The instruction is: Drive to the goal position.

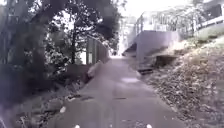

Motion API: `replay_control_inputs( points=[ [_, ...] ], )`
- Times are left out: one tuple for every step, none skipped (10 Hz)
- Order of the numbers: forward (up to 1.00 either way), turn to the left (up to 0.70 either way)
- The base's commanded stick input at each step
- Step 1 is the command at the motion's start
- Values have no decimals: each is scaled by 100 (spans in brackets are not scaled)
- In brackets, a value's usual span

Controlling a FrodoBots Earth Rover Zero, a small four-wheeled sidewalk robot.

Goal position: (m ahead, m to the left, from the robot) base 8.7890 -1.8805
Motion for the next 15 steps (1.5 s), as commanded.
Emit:
replay_control_inputs(
  points=[
    [100,0],
    [100,0],
    [100,0],
    [100,0],
    [100,0],
    [100,0],
    [100,0],
    [100,0],
    [100,0],
    [100,0],
    [100,0],
    [100,0],
    [100,0],
    [100,0],
    [100,0]
  ],
)
